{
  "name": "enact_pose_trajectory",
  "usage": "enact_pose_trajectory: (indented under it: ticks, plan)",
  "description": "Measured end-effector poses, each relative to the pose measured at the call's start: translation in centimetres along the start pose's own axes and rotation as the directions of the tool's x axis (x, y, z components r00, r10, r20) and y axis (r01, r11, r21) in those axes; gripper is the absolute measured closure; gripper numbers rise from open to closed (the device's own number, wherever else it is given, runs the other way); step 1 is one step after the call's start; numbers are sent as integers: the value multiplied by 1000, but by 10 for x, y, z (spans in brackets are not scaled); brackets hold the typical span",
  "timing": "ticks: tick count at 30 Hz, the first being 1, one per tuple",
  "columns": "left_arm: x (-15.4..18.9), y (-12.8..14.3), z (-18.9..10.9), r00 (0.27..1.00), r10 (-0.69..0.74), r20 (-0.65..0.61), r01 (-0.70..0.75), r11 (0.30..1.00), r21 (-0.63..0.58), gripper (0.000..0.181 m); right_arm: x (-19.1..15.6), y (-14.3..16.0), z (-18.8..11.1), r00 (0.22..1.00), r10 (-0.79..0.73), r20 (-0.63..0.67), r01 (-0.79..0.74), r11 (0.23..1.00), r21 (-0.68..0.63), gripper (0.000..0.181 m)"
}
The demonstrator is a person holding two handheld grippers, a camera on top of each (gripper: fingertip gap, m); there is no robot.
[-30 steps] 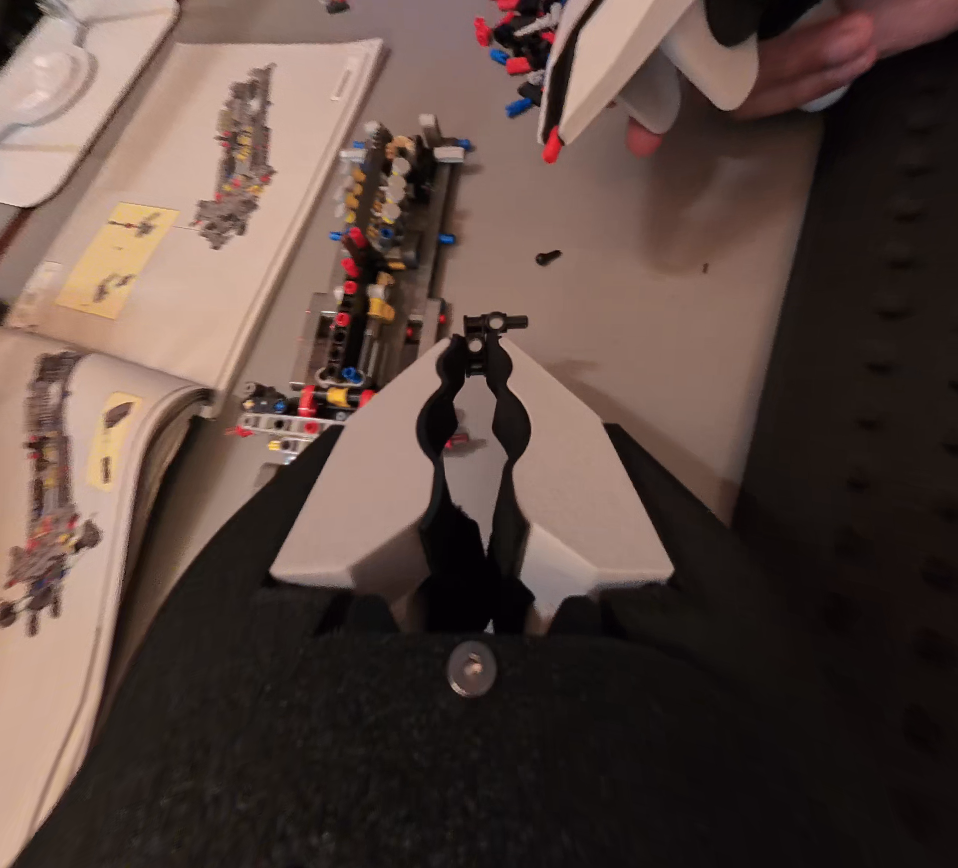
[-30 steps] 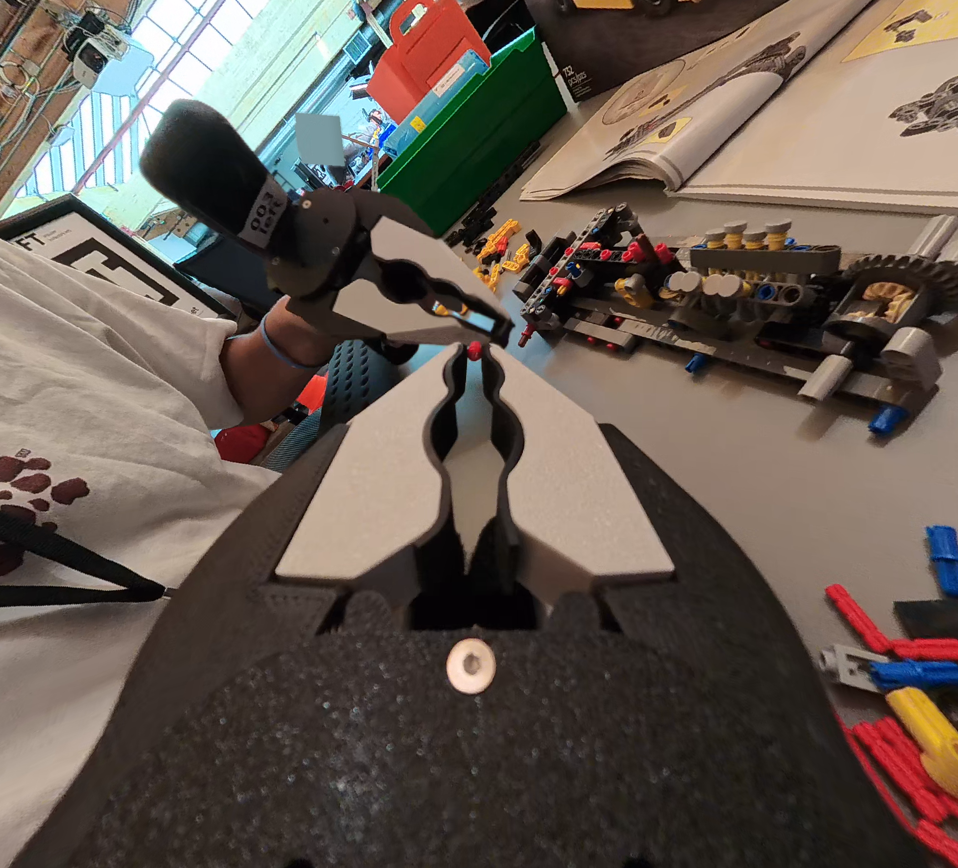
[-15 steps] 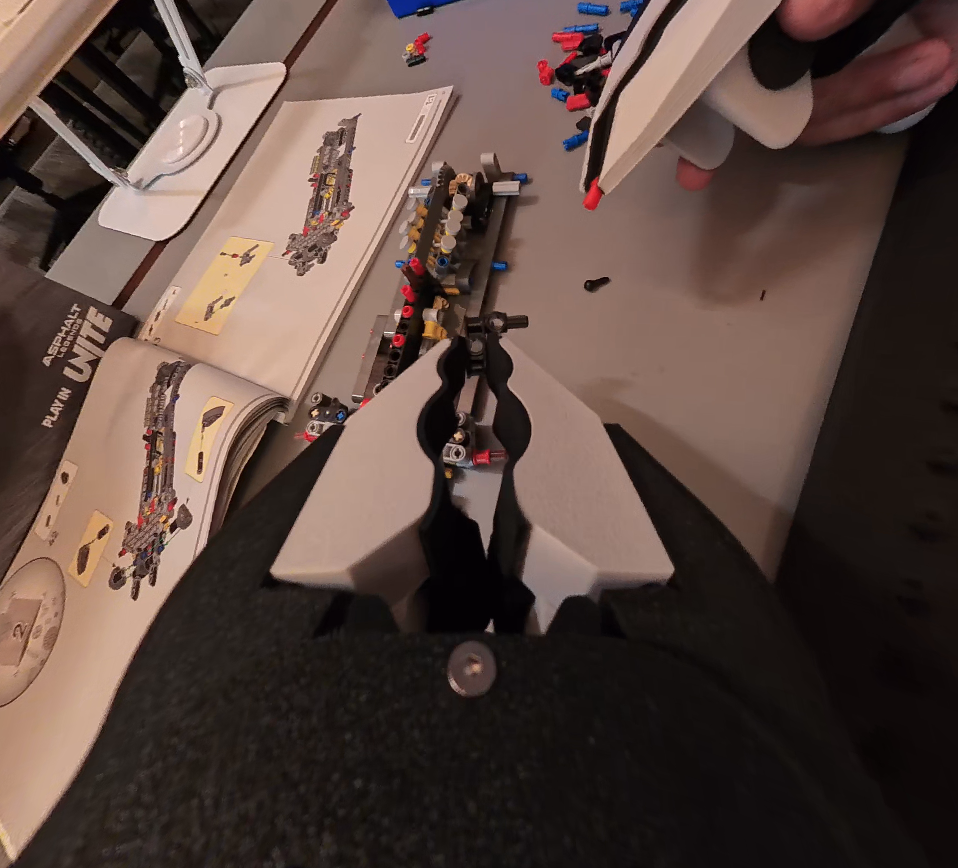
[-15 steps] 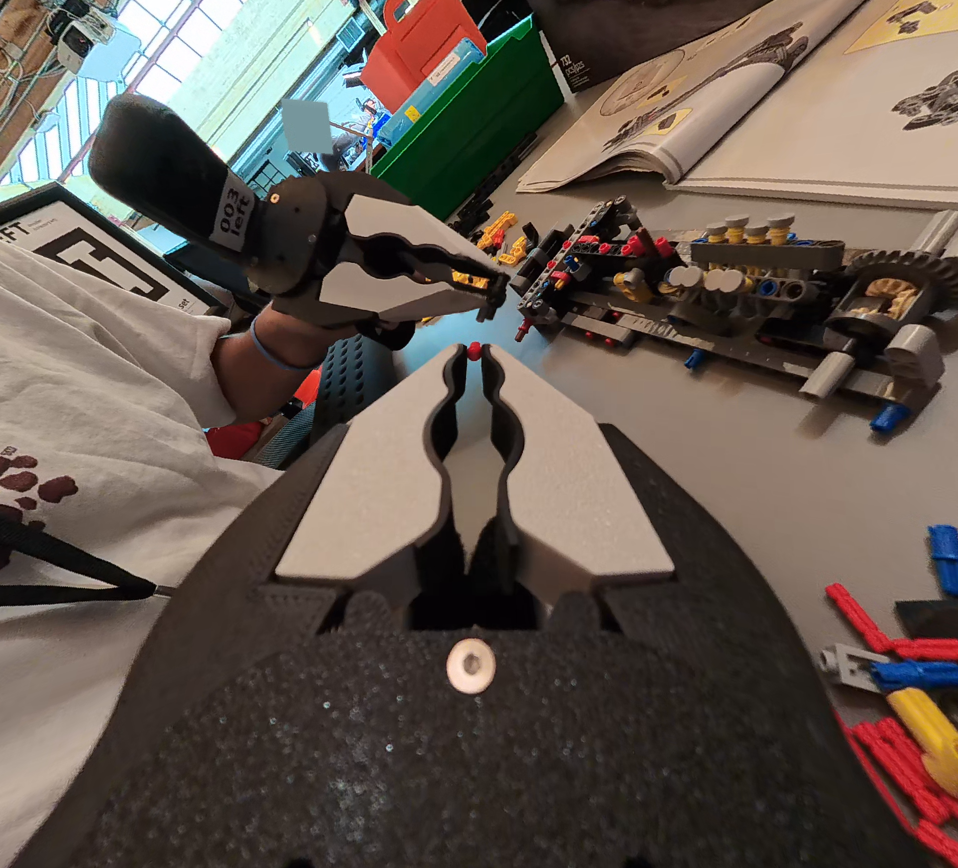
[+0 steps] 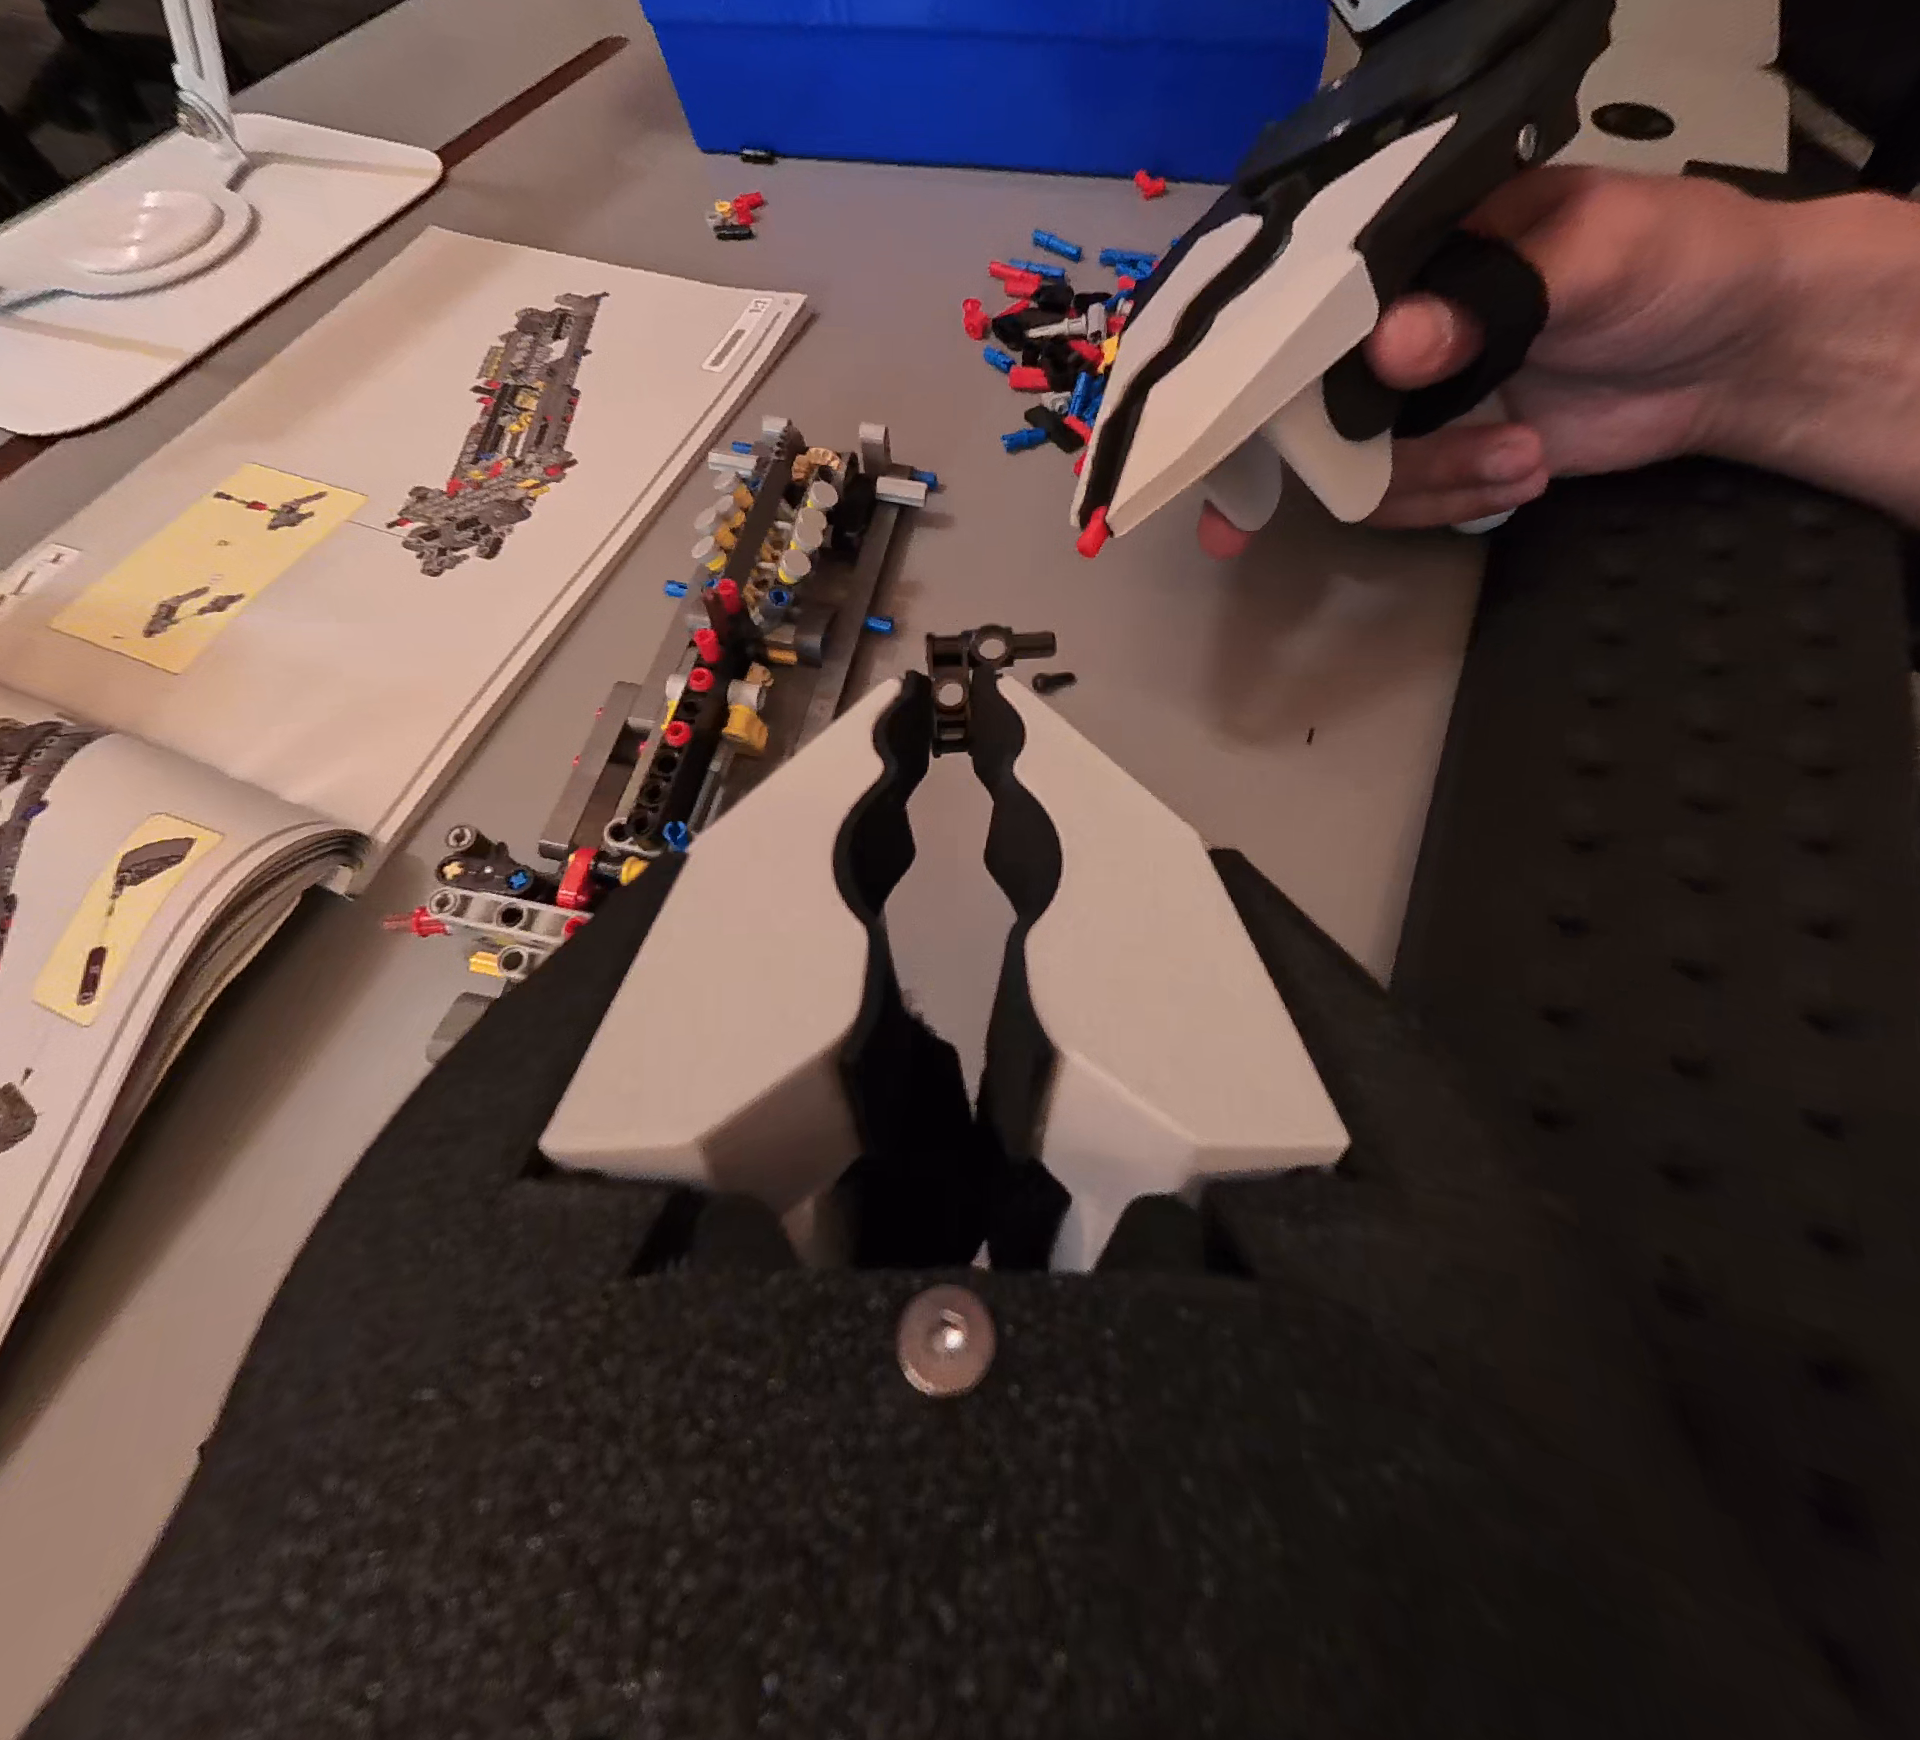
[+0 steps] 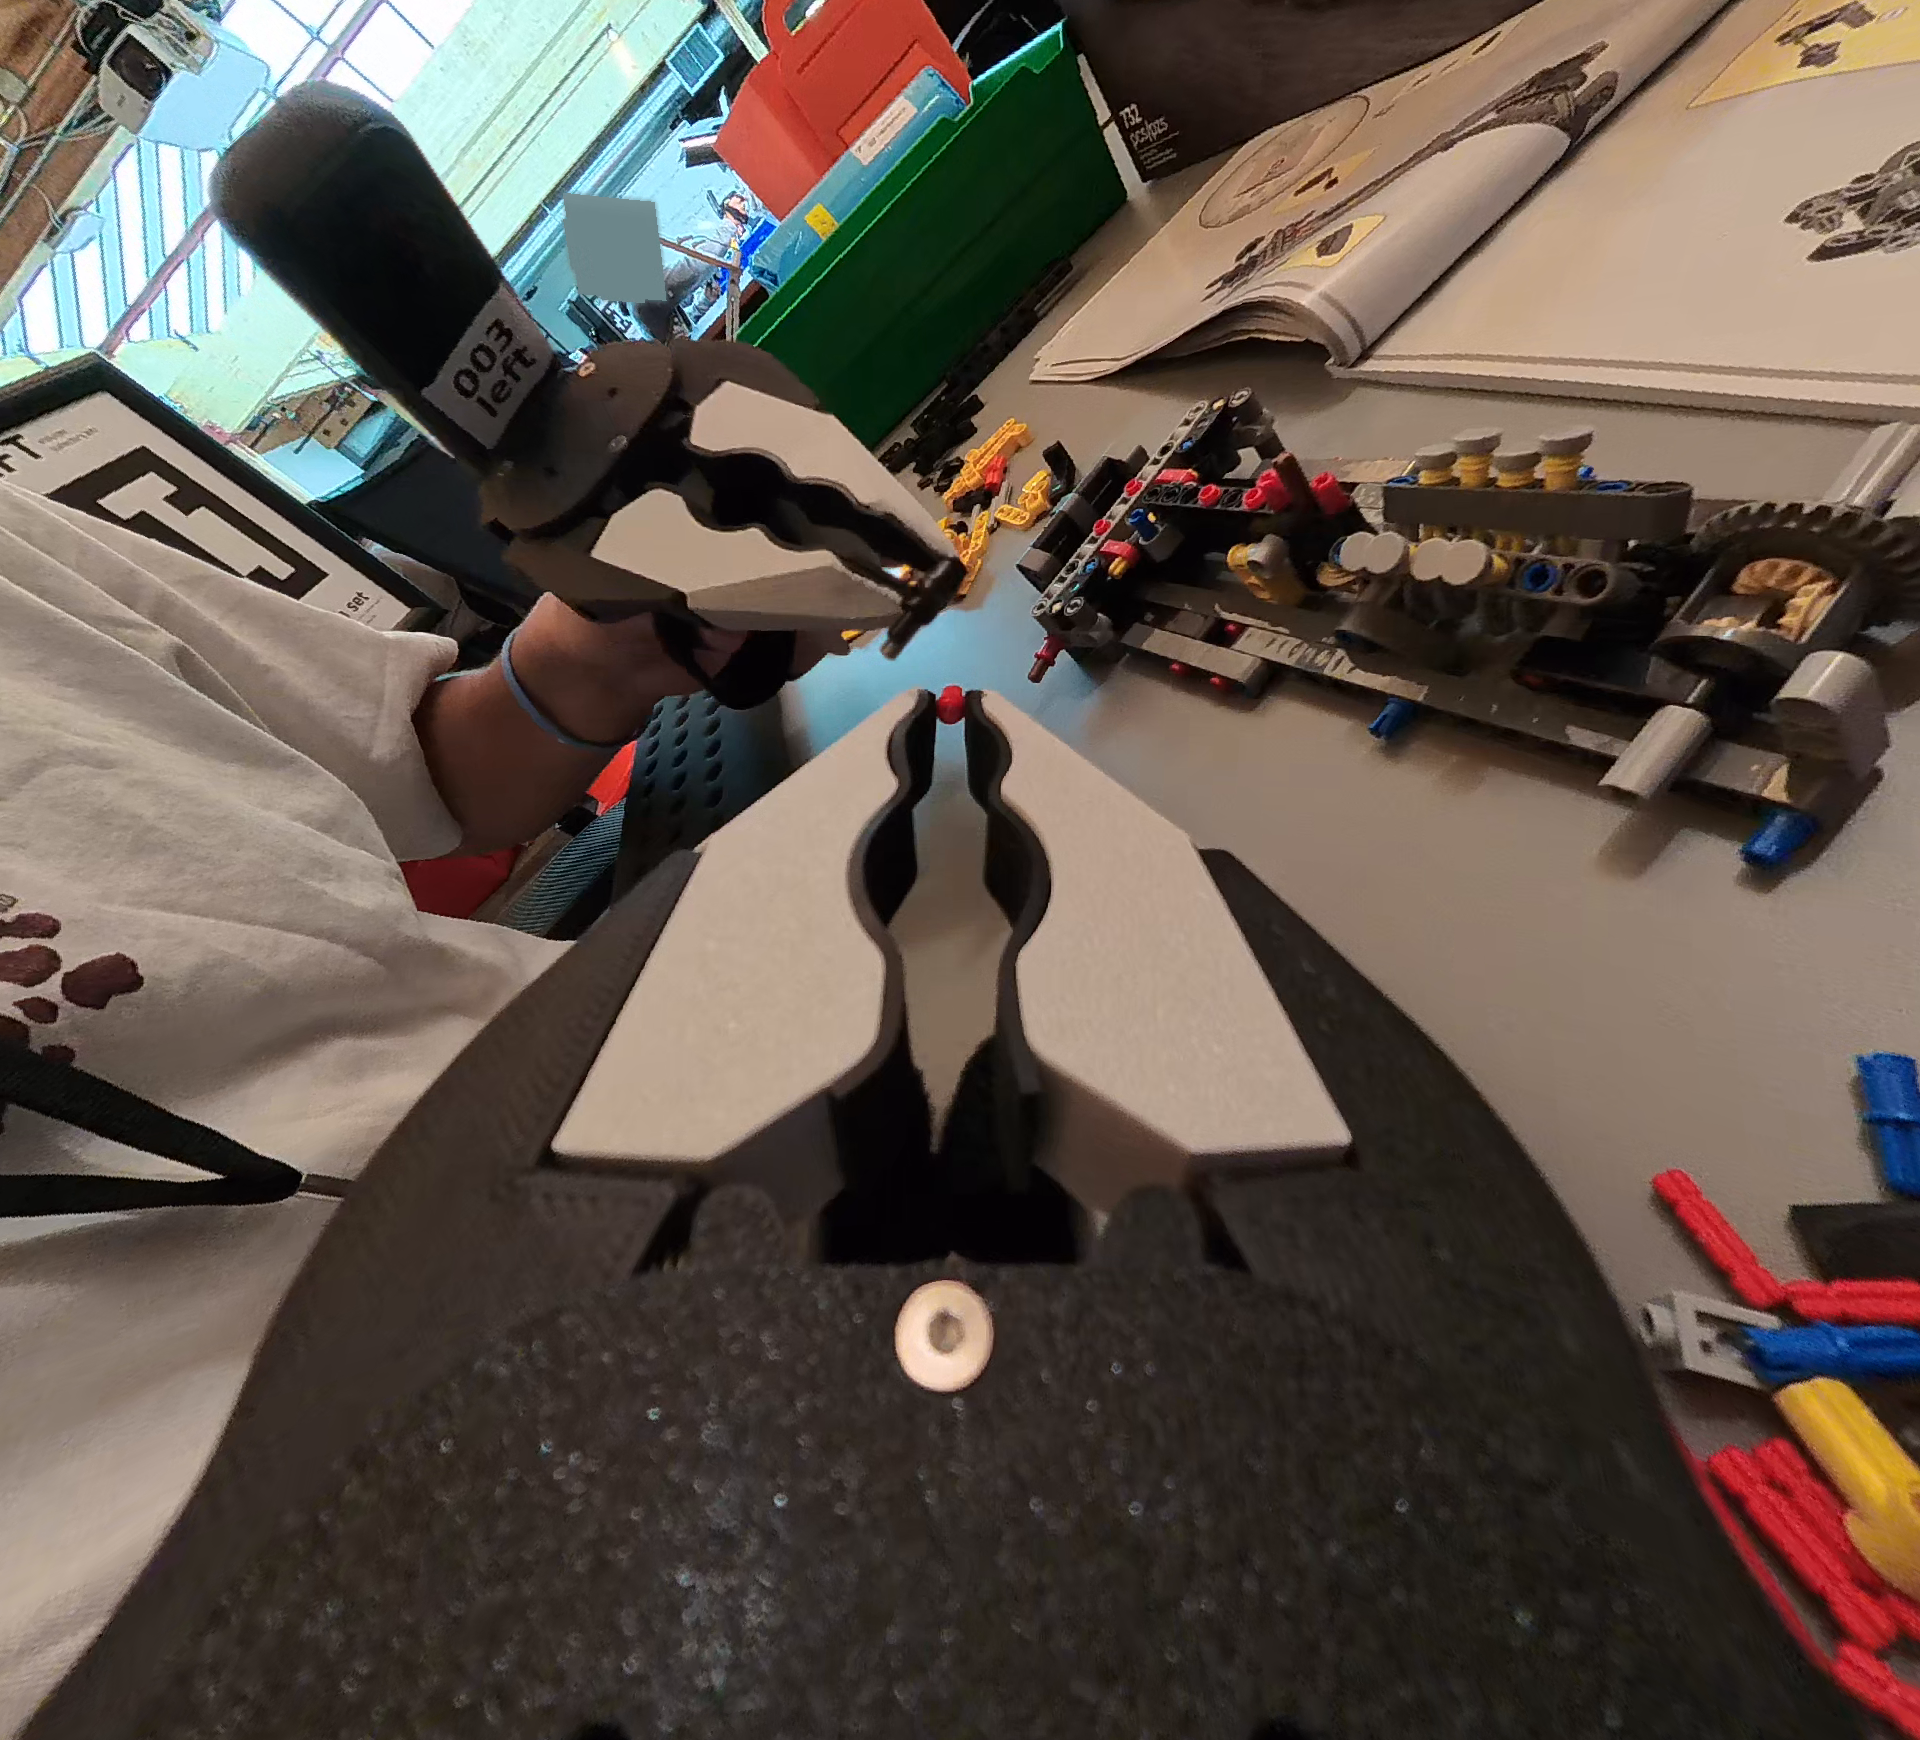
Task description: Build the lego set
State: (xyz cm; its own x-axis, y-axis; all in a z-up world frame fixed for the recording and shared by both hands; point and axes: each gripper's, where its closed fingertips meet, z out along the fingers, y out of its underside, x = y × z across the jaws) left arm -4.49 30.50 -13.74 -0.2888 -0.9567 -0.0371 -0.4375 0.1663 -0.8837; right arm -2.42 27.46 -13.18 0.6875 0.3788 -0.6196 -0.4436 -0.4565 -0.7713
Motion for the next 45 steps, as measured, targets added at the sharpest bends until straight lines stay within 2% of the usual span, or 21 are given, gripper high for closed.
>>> enact_pose_trajectory:
  ticks: [4, 8, 16, 20, 23, 25, 27, 30, 32, 36, 42, 45]
  plan:
    - [5, 13, 3, 997, 77, -7, -77, 994, -81, 175, 0, 0, 0, 1000, -1, 1, 1, 1000, 0, 177]
    - [9, 16, 4, 996, 91, -13, -92, 990, -104, 175, 0, 0, 0, 1000, -1, 0, 1, 1000, -2, 177]
    - [6, 1, 1, 999, 37, -17, -37, 999, -6, 175, 1, -1, 0, 1000, -13, -13, 13, 1000, 1, 178]
    - [21, -20, -3, 993, -23, -116, 38, 991, 128, 175, 4, -2, 0, 986, -136, -100, 135, 991, -17, 177]
    - [25, -25, -2, 982, -87, -170, 113, 982, 151, 175, 1, -10, -2, 968, -213, -134, 216, 976, 10, 178]
    - [15, -12, 3, 985, -125, -119, 133, 989, 65, 175, 3, -16, -7, 959, -230, -165, 240, 970, 40, 178]
    - [7, 11, 6, 988, -146, -48, 141, 987, -82, 175, 4, -20, -11, 954, -237, -184, 251, 966, 58, 178]
    - [-3, 47, 2, 986, -147, 84, 166, 942, -291, 175, 5, -18, -10, 952, -239, -189, 252, 966, 48, 178]
    - [3, 62, -2, 986, -134, 99, 161, 914, -372, 175, 5, -16, -8, 950, -249, -188, 260, 965, 36, 177]
    - [7, 73, -6, 987, -80, 142, 134, 897, -420, 175, 4, -14, -7, 949, -257, -185, 266, 964, 24, 177]
    - [8, 82, -5, 982, -81, 171, 150, 885, -441, 174, 4, -13, -6, 953, -249, -175, 256, 966, 20, 177]
    - [10, 81, -9, 977, -117, 177, 183, 884, -430, 160, 4, -12, -6, 955, -241, -173, 248, 969, 21, 177]
